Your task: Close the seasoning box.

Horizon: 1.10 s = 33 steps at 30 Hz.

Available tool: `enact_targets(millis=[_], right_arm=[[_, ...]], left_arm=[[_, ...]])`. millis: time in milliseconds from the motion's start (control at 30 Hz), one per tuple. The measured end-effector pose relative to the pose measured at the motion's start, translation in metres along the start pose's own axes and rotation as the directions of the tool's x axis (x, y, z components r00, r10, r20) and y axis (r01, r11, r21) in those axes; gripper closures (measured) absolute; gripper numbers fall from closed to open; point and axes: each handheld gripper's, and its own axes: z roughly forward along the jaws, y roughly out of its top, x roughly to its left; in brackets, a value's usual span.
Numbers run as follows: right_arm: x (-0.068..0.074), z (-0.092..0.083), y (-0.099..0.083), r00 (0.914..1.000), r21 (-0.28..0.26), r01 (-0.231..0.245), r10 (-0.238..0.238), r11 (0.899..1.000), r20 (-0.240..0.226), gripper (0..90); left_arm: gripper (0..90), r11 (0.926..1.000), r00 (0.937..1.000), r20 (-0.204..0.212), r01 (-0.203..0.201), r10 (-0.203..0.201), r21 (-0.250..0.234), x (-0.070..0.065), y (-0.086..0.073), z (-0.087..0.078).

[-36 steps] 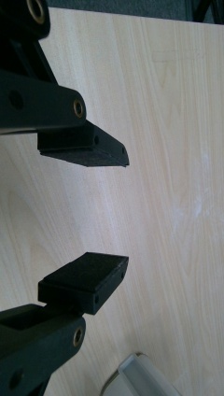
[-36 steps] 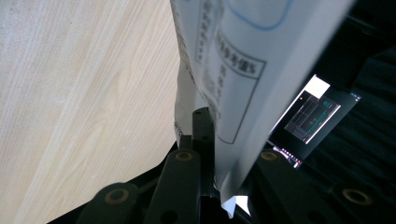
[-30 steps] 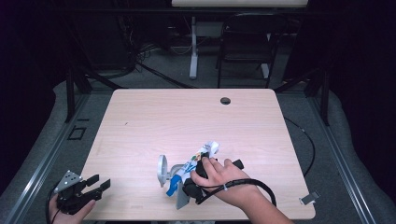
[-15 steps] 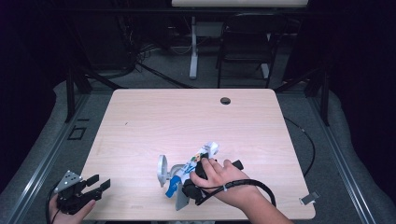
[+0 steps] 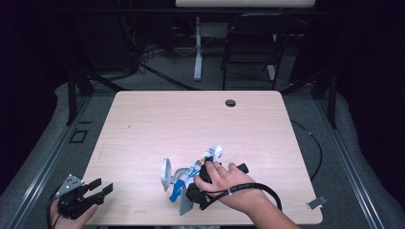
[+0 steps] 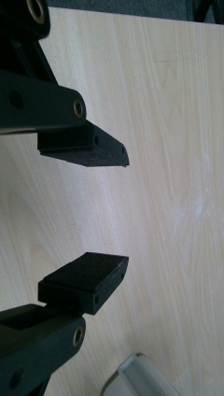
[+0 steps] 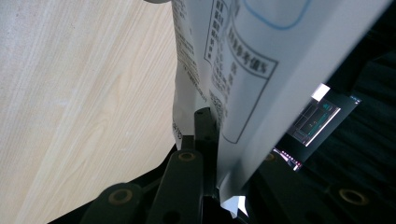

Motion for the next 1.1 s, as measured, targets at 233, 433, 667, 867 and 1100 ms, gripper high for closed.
enact_targets(millis=[233, 433, 667, 867, 1100], right_arm=[[-0.0001, -0.0002, -0.0010, 1.0000, -0.005, -0.003, 0.003, 1.000, -0.009, 86.8], [-0.0009, -0.0016, -0.0019, 0.9999, -0.007, -0.005, 0.005, 1.000, -0.013, 87.2], [-0.0019, -0.0029, -0.0027, 1.0000, -0.008, -0.007, 0.007, 1.000, -0.006, 87.2], [-0.0024, -0.0041, -0.0020, 1.0000, -0.006, -0.002, 0.002, 1.000, -0.007, 87.2], [-0.0026, -0.0042, -0.0015, 1.0000, -0.004, 0.008, -0.008, 1.000, 0.001, 87.2]], left_arm=[[45.5, 1.0000, 1.0000, 0.002, 0.000, 0.000, 0.000, 0.0004, -0.0004, 0.0004], [45.5, 1.0000, 1.0000, 0.000, 0.001, -0.001, 0.002, 0.0005, -0.0003, 0.0001], [45.5, 1.0000, 1.0000, -0.001, 0.004, -0.004, -0.003, 0.0006, -0.0005, 0.0003], [45.5, 1.0000, 1.0000, 0.001, 0.002, -0.002, -0.001, 0.0005, -0.0003, 0.0001], [45.5, 1.0000, 1.0000, -0.001, 0.003, -0.003, -0.002, 0.0007, -0.0005, 0.0002]])
